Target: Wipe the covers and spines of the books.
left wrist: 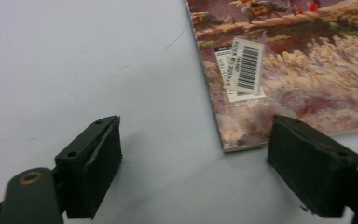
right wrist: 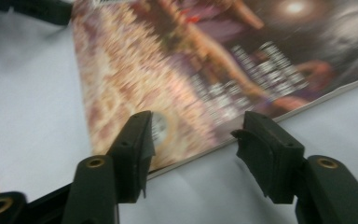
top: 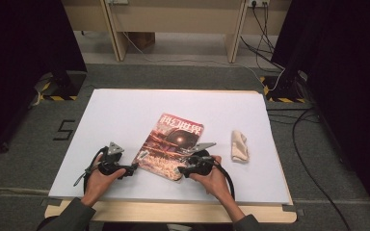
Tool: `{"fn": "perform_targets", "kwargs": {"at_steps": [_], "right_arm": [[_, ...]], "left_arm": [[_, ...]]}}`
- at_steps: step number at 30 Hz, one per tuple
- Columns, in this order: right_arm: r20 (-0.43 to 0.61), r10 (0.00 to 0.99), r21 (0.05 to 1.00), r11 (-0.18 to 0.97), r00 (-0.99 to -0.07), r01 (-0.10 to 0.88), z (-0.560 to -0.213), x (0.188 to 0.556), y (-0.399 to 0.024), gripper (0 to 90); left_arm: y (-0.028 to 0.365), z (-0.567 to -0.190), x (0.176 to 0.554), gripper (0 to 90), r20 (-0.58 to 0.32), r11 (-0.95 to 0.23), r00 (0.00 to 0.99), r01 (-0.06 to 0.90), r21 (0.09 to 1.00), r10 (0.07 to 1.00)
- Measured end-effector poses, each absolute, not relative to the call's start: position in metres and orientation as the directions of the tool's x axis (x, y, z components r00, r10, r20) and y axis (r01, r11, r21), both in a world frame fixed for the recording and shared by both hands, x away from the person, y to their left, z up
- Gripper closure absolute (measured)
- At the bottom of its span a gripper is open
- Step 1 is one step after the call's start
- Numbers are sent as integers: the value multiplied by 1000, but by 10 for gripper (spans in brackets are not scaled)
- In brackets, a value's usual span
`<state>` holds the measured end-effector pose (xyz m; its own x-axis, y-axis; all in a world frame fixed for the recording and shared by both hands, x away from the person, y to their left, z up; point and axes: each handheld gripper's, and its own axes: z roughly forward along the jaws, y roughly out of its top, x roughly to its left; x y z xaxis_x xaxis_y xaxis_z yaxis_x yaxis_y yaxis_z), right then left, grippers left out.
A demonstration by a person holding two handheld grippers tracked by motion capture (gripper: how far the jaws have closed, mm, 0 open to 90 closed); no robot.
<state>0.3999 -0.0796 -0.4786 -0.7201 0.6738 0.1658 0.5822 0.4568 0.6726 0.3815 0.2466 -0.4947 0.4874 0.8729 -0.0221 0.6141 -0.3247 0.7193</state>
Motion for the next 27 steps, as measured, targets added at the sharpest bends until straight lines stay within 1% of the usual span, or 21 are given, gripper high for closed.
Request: {"fn": "perform_targets", "kwargs": {"at_steps": [3, 5, 9, 13, 14, 20, 25, 27], "right_arm": [[127, 691, 711, 437, -711, 552, -472, 417, -90, 403], [102, 713, 719, 429, -694, 547, -470, 429, -96, 400], [67, 748, 725, 418, -660, 548, -470, 456, -104, 402], [17, 778, 720, 426, -628, 547, -468, 486, -104, 404], [2, 780, 724, 431, -626, 538, -468, 494, -104, 404], [4, 806, 719, 409, -592, 562, -471, 536, -98, 404], [11, 802, 688, 428, -598, 586, -480, 558, -92, 403], [57, 803, 693, 396, -593, 603, -483, 562, -91, 409]], "left_arm": [[244, -494, 378, 193, -74, -296, 495, 626, 722, 866], [241, -495, 373, 190, -104, -281, 497, 637, 718, 861], [232, -494, 364, 202, -125, -293, 528, 635, 715, 840], [224, -495, 360, 188, -107, -318, 545, 625, 713, 831], [223, -494, 360, 189, -116, -314, 547, 626, 714, 829], [220, -493, 356, 221, -125, -332, 576, 621, 710, 808], [219, -492, 355, 259, -119, -344, 585, 615, 709, 802], [218, -493, 354, 261, -120, -347, 592, 612, 711, 797]]}}
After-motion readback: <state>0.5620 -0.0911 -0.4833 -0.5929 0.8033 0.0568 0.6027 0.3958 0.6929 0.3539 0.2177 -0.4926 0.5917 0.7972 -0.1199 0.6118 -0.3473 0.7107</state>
